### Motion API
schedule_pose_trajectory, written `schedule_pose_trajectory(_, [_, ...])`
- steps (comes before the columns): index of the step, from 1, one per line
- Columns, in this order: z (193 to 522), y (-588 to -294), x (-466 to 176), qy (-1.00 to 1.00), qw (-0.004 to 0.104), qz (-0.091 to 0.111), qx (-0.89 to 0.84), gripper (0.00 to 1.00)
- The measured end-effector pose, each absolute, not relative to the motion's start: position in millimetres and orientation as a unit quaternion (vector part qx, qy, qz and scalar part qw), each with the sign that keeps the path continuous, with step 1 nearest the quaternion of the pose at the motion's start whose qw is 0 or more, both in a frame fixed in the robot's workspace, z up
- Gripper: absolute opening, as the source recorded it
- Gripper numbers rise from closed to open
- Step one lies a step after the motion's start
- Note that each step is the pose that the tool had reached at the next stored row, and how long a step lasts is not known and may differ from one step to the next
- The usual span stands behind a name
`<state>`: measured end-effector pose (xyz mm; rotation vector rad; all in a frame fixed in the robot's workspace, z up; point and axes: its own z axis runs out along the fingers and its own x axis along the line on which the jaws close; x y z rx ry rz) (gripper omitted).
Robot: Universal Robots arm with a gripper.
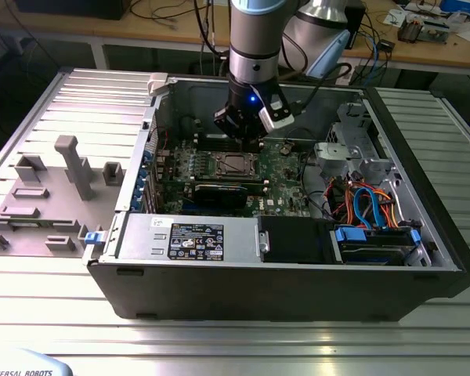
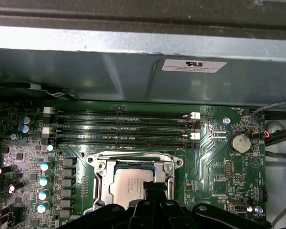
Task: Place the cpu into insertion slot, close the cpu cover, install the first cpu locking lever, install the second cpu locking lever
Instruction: 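Install the second cpu locking lever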
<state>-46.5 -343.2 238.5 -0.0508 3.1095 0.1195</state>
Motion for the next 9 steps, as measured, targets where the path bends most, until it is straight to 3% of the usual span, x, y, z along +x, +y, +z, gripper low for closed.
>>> schedule_pose_trajectory(9, [247.2,-355.0,-46.5,0.999,0.015,0.037,-0.016,0.11])
